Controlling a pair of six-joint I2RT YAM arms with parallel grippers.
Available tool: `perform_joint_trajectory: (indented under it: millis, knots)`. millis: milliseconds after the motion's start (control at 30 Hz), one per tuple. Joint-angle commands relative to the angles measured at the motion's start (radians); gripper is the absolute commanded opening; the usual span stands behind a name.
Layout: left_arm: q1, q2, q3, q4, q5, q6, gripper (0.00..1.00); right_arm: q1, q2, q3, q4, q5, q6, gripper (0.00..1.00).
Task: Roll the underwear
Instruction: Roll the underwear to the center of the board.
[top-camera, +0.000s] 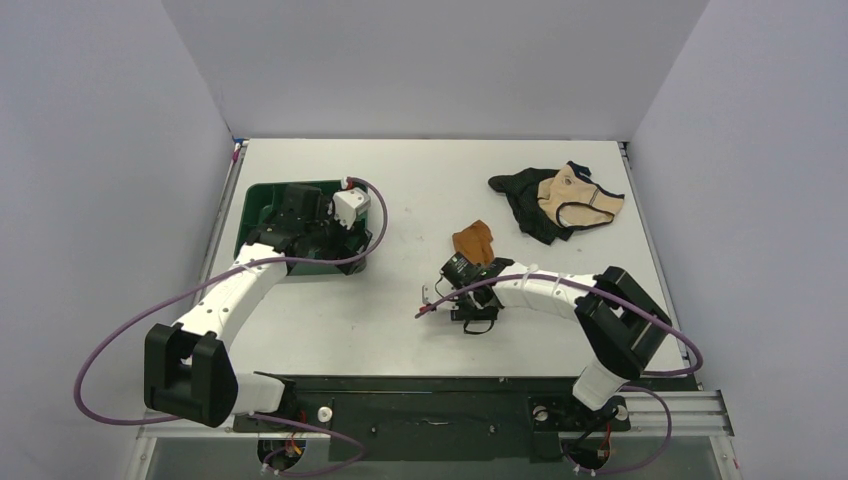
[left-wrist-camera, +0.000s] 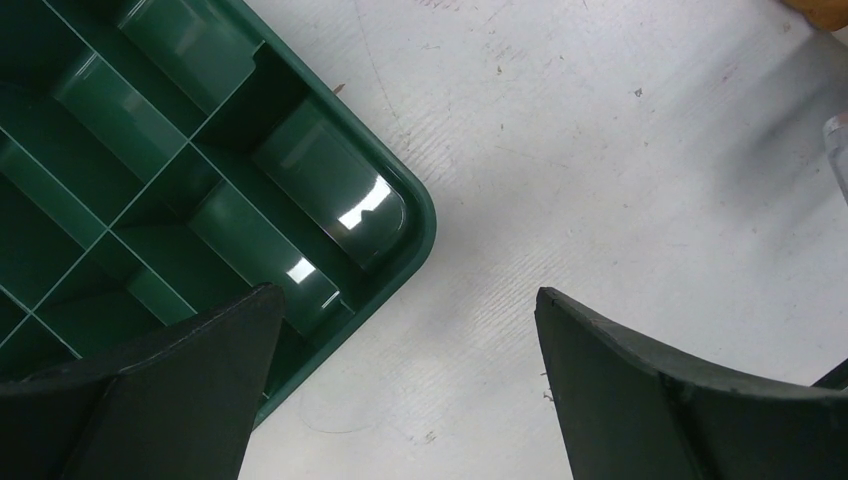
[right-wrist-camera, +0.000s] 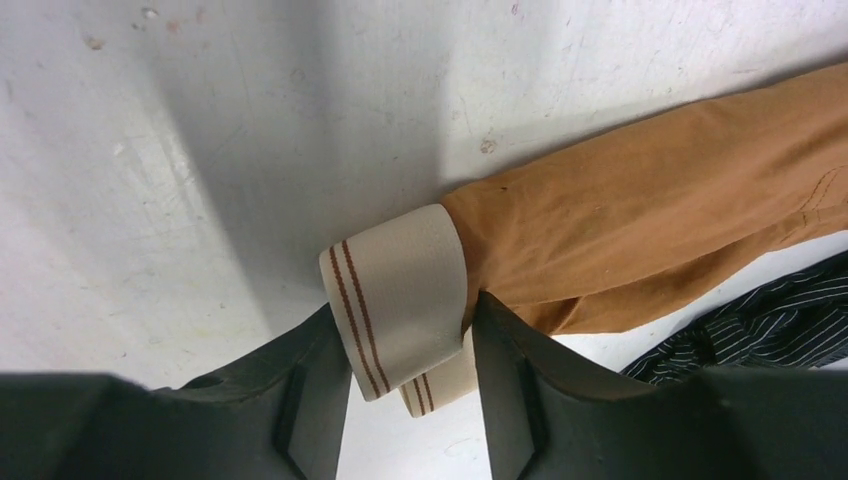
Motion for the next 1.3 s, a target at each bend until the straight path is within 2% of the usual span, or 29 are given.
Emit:
perform_joint_trajectory:
  millis: [0,100,200,300,333,633,733,900,1133,1267]
  knots:
    - [0.011,0.0,0.011,0.015,-0.002,0.012,0.97,0.005,0.03,-0.021,0.051,0.021,0.001,0.37]
    - [0.014,0.0,0.007,0.021,0.0,0.012,0.97,0.005,0.036,-0.024,0.052,0.004,0.011,0.28]
    - [0.019,0.001,0.003,0.026,0.009,0.013,0.97,0.005,0.038,-0.003,0.034,-0.037,0.03,0.14]
    - [0.029,0.001,0.001,0.03,0.015,0.015,0.97,0.006,0.042,0.032,-0.019,-0.118,0.05,0.01]
    - [0.032,0.001,-0.001,0.032,0.017,0.016,0.97,0.006,0.044,0.055,-0.032,-0.153,0.052,0.0]
    - [0.085,-0.021,-0.006,0.003,0.119,0.079,0.97,-0.032,0.142,0.272,-0.307,-0.473,0.063,0.0]
    - [0.092,-0.042,-0.012,-0.024,0.161,0.122,0.97,-0.075,0.233,0.366,-0.436,-0.626,0.03,0.0]
    - [0.094,-0.074,-0.049,-0.105,0.218,0.189,0.97,-0.167,0.424,0.615,-0.698,-0.851,-0.087,0.0]
    - [0.089,-0.168,-0.138,-0.264,0.293,0.362,0.97,-0.199,0.615,0.784,-0.846,-0.92,-0.151,0.0]
    - [0.018,-0.197,-0.161,-0.275,0.303,0.396,0.97,-0.203,0.679,0.875,-0.918,-0.946,-0.186,0.0]
